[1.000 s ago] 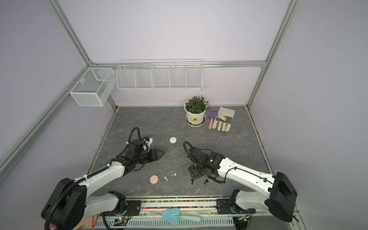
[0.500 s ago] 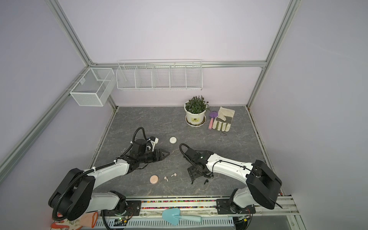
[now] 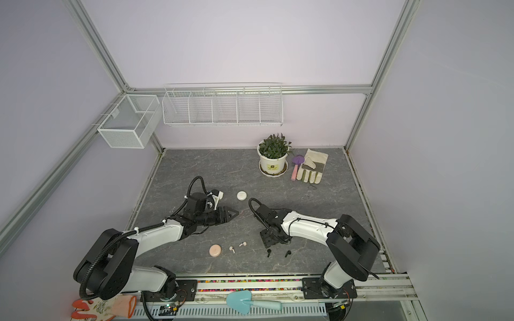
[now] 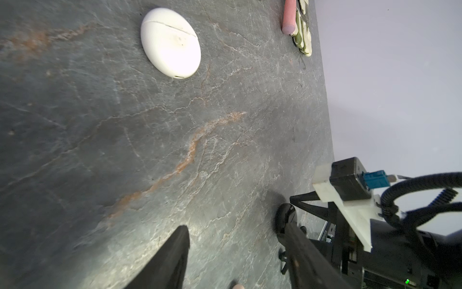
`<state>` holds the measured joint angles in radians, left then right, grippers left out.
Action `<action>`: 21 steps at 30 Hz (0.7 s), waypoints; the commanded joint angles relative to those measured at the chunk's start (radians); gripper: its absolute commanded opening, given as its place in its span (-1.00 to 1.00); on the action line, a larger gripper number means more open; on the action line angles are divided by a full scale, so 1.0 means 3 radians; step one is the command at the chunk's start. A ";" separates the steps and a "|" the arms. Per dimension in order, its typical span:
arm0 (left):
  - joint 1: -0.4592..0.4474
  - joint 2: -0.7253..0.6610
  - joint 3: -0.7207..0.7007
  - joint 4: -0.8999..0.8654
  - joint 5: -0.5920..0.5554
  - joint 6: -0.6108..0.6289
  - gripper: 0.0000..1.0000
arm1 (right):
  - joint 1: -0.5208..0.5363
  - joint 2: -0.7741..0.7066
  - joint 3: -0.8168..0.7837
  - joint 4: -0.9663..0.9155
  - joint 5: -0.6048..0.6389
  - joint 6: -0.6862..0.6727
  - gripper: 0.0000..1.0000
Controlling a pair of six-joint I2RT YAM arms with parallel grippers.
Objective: Insert wireless bluetooth earbuds into charging case
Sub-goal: Pick up the charging case from the bottom-center of the table.
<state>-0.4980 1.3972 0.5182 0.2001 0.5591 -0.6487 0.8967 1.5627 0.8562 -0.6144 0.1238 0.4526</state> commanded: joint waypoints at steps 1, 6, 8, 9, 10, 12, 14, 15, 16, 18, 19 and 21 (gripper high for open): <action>-0.0012 0.0029 0.0108 0.0080 0.0044 -0.0034 0.23 | -0.0028 0.0039 -0.0001 0.0042 -0.0037 0.0000 0.33; -0.0012 0.0023 0.0129 0.0053 0.0049 -0.0021 0.22 | -0.0053 0.0079 -0.0038 0.0093 -0.0077 0.0005 0.23; -0.0012 0.0021 0.0134 0.0034 0.0044 -0.0011 0.22 | -0.0054 0.0086 -0.0052 0.0105 -0.0096 0.0015 0.21; -0.0015 0.0021 0.0139 0.0029 0.0039 -0.0008 0.23 | -0.0054 0.0084 -0.0052 0.0117 -0.0105 0.0018 0.19; -0.0012 0.0021 0.0139 0.0031 0.0038 -0.0006 0.22 | -0.0054 0.0088 -0.0062 0.0121 -0.0110 0.0025 0.17; -0.0013 0.0025 0.0145 0.0028 0.0039 -0.0009 0.22 | -0.0051 0.0088 -0.0052 0.0109 -0.0111 0.0026 0.16; -0.0013 0.0022 0.0154 0.0028 0.0037 -0.0010 0.22 | -0.0053 0.0079 -0.0053 0.0097 -0.0096 0.0030 0.12; -0.0012 0.0022 0.0154 0.0028 0.0033 -0.0011 0.22 | -0.0054 0.0076 -0.0052 0.0086 -0.0089 0.0035 0.10; -0.0012 0.0025 0.0159 0.0029 0.0030 -0.0011 0.22 | -0.0058 0.0069 -0.0047 0.0073 -0.0077 0.0034 0.09; -0.0012 0.0020 0.0159 0.0028 0.0024 -0.0013 0.21 | -0.0064 0.0057 -0.0032 0.0052 -0.0048 0.0041 0.05; -0.0012 0.0021 0.0164 0.0028 0.0023 -0.0008 0.21 | -0.0067 0.0044 -0.0031 0.0041 -0.0037 0.0046 0.04; -0.0012 0.0019 0.0172 0.0030 0.0023 -0.0009 0.21 | -0.0076 0.0033 -0.0011 0.0018 -0.0013 0.0058 0.03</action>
<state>-0.4980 1.3991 0.5335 0.2043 0.5591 -0.6510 0.8848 1.5768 0.8543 -0.5850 0.1047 0.4564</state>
